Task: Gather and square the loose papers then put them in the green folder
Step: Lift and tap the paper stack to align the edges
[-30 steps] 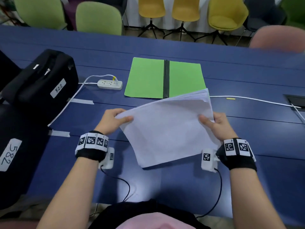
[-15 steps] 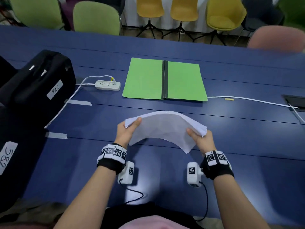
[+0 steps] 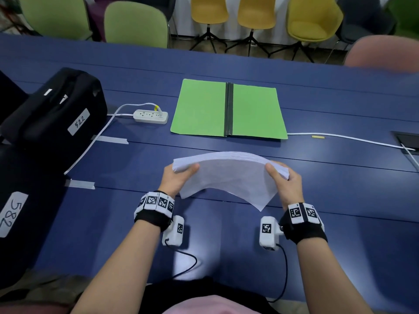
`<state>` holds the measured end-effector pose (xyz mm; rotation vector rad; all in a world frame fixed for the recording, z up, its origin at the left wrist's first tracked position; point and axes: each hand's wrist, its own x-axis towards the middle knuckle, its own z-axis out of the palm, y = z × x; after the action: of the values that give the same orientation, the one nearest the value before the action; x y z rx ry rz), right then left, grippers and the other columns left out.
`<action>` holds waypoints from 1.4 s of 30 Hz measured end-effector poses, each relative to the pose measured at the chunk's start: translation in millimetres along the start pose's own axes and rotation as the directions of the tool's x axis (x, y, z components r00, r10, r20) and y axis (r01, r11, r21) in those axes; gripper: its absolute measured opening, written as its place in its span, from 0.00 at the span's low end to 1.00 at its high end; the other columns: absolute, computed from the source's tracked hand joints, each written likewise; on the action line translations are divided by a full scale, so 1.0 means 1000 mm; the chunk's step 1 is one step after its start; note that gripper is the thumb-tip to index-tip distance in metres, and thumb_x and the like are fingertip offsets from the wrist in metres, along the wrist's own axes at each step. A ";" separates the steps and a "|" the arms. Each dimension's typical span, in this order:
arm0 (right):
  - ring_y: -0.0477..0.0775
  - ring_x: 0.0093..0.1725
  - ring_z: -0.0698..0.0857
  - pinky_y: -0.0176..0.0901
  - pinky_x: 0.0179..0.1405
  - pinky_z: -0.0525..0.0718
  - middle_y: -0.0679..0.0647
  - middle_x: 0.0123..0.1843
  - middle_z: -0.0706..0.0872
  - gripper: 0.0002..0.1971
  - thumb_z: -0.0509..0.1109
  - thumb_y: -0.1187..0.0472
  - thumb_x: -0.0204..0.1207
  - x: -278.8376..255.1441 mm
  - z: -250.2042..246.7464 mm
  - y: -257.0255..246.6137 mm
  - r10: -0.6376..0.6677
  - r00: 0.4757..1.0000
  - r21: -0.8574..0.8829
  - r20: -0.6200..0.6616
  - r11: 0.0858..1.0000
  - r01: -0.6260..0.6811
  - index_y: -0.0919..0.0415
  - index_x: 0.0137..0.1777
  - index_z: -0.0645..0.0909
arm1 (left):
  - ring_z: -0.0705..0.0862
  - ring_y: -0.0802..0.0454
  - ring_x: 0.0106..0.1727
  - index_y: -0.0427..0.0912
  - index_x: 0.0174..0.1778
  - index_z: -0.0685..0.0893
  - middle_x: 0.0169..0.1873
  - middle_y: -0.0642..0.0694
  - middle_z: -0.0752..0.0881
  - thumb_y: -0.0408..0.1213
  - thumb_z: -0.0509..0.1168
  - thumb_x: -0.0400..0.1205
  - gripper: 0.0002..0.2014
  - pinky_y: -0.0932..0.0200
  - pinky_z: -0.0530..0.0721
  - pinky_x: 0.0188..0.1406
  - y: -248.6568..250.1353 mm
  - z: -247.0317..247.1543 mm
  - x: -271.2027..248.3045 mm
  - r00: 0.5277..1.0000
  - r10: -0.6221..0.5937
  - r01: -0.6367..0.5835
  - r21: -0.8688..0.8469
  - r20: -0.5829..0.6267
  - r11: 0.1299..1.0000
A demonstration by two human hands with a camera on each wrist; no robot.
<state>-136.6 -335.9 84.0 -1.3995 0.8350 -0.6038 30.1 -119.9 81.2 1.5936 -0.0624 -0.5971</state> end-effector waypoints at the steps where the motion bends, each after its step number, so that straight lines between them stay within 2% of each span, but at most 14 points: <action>1: 0.35 0.32 0.85 0.27 0.35 0.82 0.47 0.38 0.88 0.03 0.76 0.63 0.73 0.001 -0.001 -0.002 -0.021 1.000 -0.061 0.021 0.998 0.022 0.54 0.43 0.86 | 0.88 0.63 0.39 0.42 0.48 0.86 0.41 0.51 0.89 0.32 0.76 0.72 0.10 0.64 0.84 0.41 -0.002 -0.001 -0.001 1.000 0.020 -0.021 0.037 0.020 0.999; 4: 0.40 0.31 0.84 0.33 0.36 0.81 0.49 0.35 0.88 0.04 0.79 0.58 0.68 0.006 -0.008 -0.007 -0.060 0.995 -0.327 0.082 0.941 0.084 0.53 0.39 0.86 | 0.88 0.66 0.32 0.45 0.40 0.87 0.32 0.57 0.90 0.31 0.77 0.71 0.07 0.57 0.85 0.44 0.000 -0.001 -0.002 0.996 0.081 -0.076 0.105 -0.044 0.991; 7: 0.46 0.31 0.80 0.42 0.41 0.75 0.43 0.28 0.83 0.09 0.80 0.47 0.64 0.017 -0.012 -0.019 -0.155 0.976 -0.693 0.151 0.688 0.216 0.48 0.33 0.83 | 0.91 0.51 0.43 0.51 0.36 0.91 0.36 0.49 0.92 0.47 0.80 0.64 0.09 0.48 0.88 0.53 0.013 0.002 0.001 0.981 0.163 -0.142 0.182 -0.107 0.973; 9: 0.53 0.32 0.75 0.47 0.48 0.74 0.44 0.24 0.78 0.15 0.79 0.42 0.62 0.019 -0.007 -0.033 -0.217 0.933 -0.805 0.286 0.474 0.357 0.47 0.28 0.78 | 0.87 0.52 0.40 0.48 0.37 0.92 0.37 0.43 0.92 0.47 0.80 0.65 0.10 0.63 0.87 0.49 0.029 0.009 -0.001 0.963 0.266 -0.241 0.306 -0.043 0.921; 11: 0.61 0.38 0.80 0.51 0.55 0.77 0.50 0.30 0.84 0.14 0.77 0.41 0.65 0.017 0.006 -0.044 -0.181 0.882 -0.780 0.435 0.414 0.470 0.51 0.35 0.84 | 0.78 0.53 0.34 0.40 0.37 0.91 0.33 0.40 0.90 0.46 0.79 0.68 0.12 0.70 0.77 0.32 0.048 0.022 -0.009 0.924 0.379 -0.361 0.439 0.051 0.822; 17: 0.60 0.38 0.86 0.53 0.41 0.82 0.52 0.32 0.88 0.11 0.69 0.41 0.70 0.014 0.010 -0.039 -0.168 0.917 -0.578 0.363 0.731 0.363 0.45 0.32 0.82 | 0.70 0.54 0.30 0.34 0.33 0.83 0.25 0.47 0.77 0.61 0.77 0.58 0.30 0.58 0.70 0.31 0.069 0.016 -0.001 0.922 0.361 -0.385 0.411 0.138 0.826; 21: 0.31 0.33 0.85 0.33 0.39 0.84 0.33 0.30 0.89 0.05 0.69 0.62 0.78 0.016 -0.010 -0.038 -0.138 0.942 -0.320 0.307 0.917 0.239 0.58 0.46 0.86 | 0.74 0.55 0.30 0.36 0.34 0.87 0.29 0.45 0.81 0.47 0.80 0.65 0.17 0.61 0.72 0.31 0.071 -0.010 -0.003 0.925 0.365 -0.380 0.307 0.109 0.872; 24: 0.31 0.33 0.85 0.27 0.37 0.83 0.34 0.31 0.89 0.06 0.68 0.67 0.78 0.011 -0.013 -0.035 -0.157 0.954 -0.176 0.255 0.963 0.206 0.57 0.44 0.84 | 0.82 0.52 0.35 0.46 0.35 0.91 0.33 0.47 0.87 0.50 0.83 0.58 0.16 0.60 0.79 0.39 0.075 -0.007 -0.013 0.931 0.353 -0.337 -0.156 0.089 0.928; 26: 0.36 0.35 0.85 0.32 0.38 0.84 0.38 0.33 0.90 0.06 0.74 0.54 0.73 0.005 -0.009 -0.032 -0.117 0.965 -0.114 0.234 0.983 0.146 0.56 0.41 0.85 | 0.87 0.56 0.40 0.51 0.41 0.92 0.39 0.52 0.91 0.54 0.83 0.55 0.21 0.63 0.83 0.41 0.073 0.003 -0.015 0.918 0.364 -0.314 -0.271 0.159 0.910; 28: 0.40 0.37 0.86 0.33 0.38 0.85 0.40 0.35 0.90 0.20 0.80 0.39 0.57 0.001 -0.007 -0.019 -0.070 0.970 -0.129 0.235 0.986 0.102 0.55 0.37 0.88 | 0.88 0.60 0.46 0.50 0.48 0.90 0.45 0.54 0.92 0.44 0.82 0.61 0.20 0.66 0.84 0.46 0.064 0.015 -0.019 0.904 0.353 -0.314 -0.185 0.242 0.931; 31: 0.39 0.45 0.88 0.29 0.44 0.85 0.41 0.43 0.91 0.12 0.82 0.55 0.61 -0.010 -0.005 -0.003 -0.017 0.960 -0.091 0.281 0.995 0.045 0.49 0.45 0.88 | 0.89 0.65 0.43 0.43 0.51 0.87 0.39 0.58 0.92 0.22 0.76 0.70 0.17 0.67 0.84 0.47 0.044 0.030 -0.026 0.916 0.214 -0.229 0.003 0.339 0.974; 33: 0.43 0.49 0.89 0.32 0.47 0.84 0.42 0.45 0.92 0.16 0.79 0.63 0.65 -0.015 -0.006 -0.004 -0.016 0.966 -0.044 0.259 0.999 0.028 0.52 0.53 0.84 | 0.89 0.65 0.42 0.42 0.49 0.88 0.38 0.58 0.92 0.21 0.74 0.72 0.15 0.69 0.85 0.45 0.036 0.036 -0.029 0.920 0.176 -0.200 0.032 0.349 0.979; 38: 0.40 0.44 0.88 0.31 0.44 0.84 0.41 0.42 0.92 0.19 0.76 0.37 0.63 -0.017 -0.006 -0.044 -0.155 0.964 0.104 0.214 0.985 0.135 0.50 0.45 0.89 | 0.87 0.67 0.34 0.43 0.41 0.87 0.30 0.59 0.91 0.28 0.69 0.78 0.06 0.71 0.84 0.36 0.043 0.044 -0.039 0.940 0.242 -0.237 -0.052 0.241 0.970; 42: 0.38 0.35 0.85 0.32 0.39 0.83 0.40 0.32 0.89 0.08 0.73 0.59 0.73 -0.018 0.004 -0.044 -0.191 0.973 0.091 0.131 0.979 0.180 0.51 0.34 0.89 | 0.87 0.67 0.31 0.43 0.39 0.87 0.27 0.58 0.90 0.31 0.69 0.79 0.05 0.71 0.84 0.33 0.043 0.055 -0.043 0.965 0.229 -0.219 -0.089 0.130 0.972</action>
<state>-139.7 -323.9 130.1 -1.4402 0.5671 -0.6664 -15.8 -158.7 136.6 1.4476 -0.3181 -0.5260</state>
